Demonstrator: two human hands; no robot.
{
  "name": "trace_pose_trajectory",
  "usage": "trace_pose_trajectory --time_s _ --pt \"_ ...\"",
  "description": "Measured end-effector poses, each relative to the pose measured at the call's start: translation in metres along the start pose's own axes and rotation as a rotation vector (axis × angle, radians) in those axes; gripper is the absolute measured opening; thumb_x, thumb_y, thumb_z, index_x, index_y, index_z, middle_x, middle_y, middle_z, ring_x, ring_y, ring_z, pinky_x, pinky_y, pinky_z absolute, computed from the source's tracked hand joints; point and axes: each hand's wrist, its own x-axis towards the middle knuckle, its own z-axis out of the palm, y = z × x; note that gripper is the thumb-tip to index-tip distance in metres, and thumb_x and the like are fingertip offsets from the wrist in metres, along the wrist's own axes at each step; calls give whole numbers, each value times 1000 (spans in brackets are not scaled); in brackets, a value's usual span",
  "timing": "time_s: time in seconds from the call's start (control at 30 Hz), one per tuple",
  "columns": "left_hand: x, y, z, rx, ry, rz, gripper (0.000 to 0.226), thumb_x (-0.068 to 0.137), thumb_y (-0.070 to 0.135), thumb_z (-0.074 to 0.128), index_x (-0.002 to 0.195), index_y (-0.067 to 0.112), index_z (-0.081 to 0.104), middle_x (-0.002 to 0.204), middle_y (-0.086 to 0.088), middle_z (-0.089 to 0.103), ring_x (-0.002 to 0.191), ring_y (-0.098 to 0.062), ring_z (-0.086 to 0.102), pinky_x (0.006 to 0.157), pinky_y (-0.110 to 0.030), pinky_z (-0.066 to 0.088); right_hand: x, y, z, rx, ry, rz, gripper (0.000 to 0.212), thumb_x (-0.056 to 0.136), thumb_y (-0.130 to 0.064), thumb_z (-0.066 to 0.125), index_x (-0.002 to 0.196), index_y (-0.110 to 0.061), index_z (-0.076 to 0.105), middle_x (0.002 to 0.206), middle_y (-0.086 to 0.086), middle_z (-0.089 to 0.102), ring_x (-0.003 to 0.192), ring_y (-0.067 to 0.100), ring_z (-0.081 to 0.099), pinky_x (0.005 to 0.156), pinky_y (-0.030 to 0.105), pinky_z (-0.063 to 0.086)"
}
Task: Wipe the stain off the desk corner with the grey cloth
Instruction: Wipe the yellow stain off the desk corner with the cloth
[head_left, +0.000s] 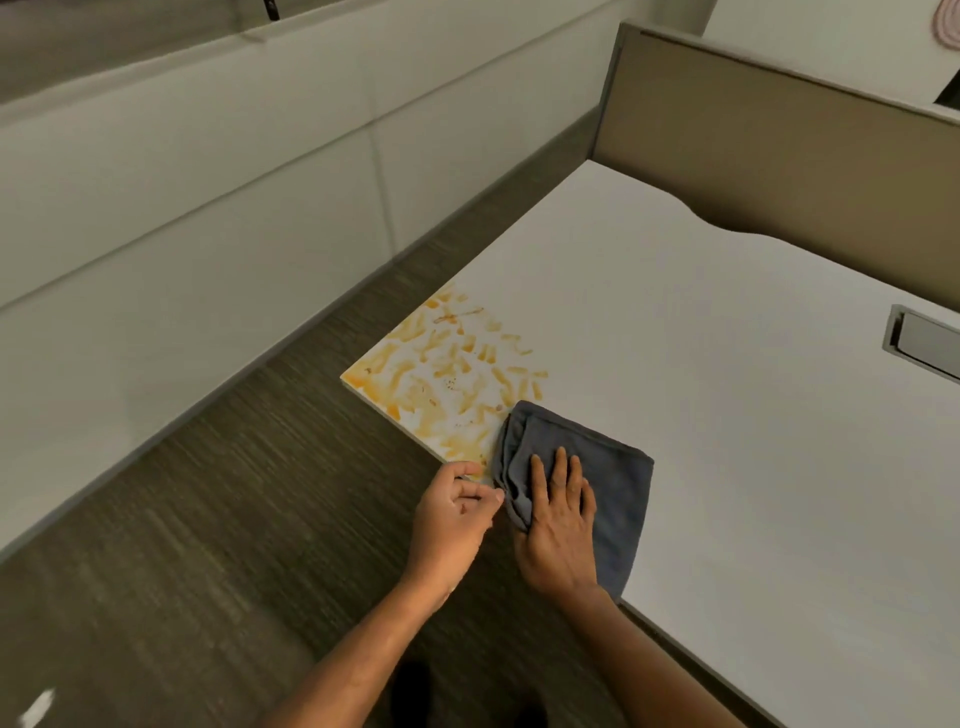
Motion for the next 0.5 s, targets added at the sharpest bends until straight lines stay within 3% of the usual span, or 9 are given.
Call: trace_pose_trajectory --time_s 0.1,0.17,0.23,0.33,0.5 --pt "8 -8 -21 208 118 140 36 98 24 69 131 20 57 120 5 69 107 -3 66 88 -19 55 2 -2 5 -17 0 5 83 97 -34 36 158 -17 -18 163 16 -32 149 33 -34 125 51 -12" --pt "16 -15 -36 356 202 229 55 98 35 66 147 21 47 145 8 54 134 -9 50 108 -29 46 5 -2 7 -27 7 5 83 97 -38 34 158 -18 -18 163 16 -32 149 34 -34 125 52 -12" --pt "27 -23 -50 524 214 288 79 97 52 57 162 17 27 164 4 30 155 -17 23 124 -39 24 7 -4 10 -33 14 7 84 97 -41 36 158 -19 -18 163 16 -32 149 34 -34 125 53 -11" --pt "45 -34 -66 787 210 335 94 95 68 35 165 13 6 173 -9 3 161 -24 -5 128 -43 0 12 -9 13 -44 20 19 87 97 -43 40 158 -21 -18 163 17 -32 149 36 -33 125 55 -8" --pt "64 -42 -82 1066 175 381 93 99 72 16 164 9 -3 172 -15 -8 160 -31 -12 130 -49 -2 31 -31 15 -32 28 2 91 95 -42 48 160 -22 -13 164 18 -28 149 39 -31 124 56 -10"
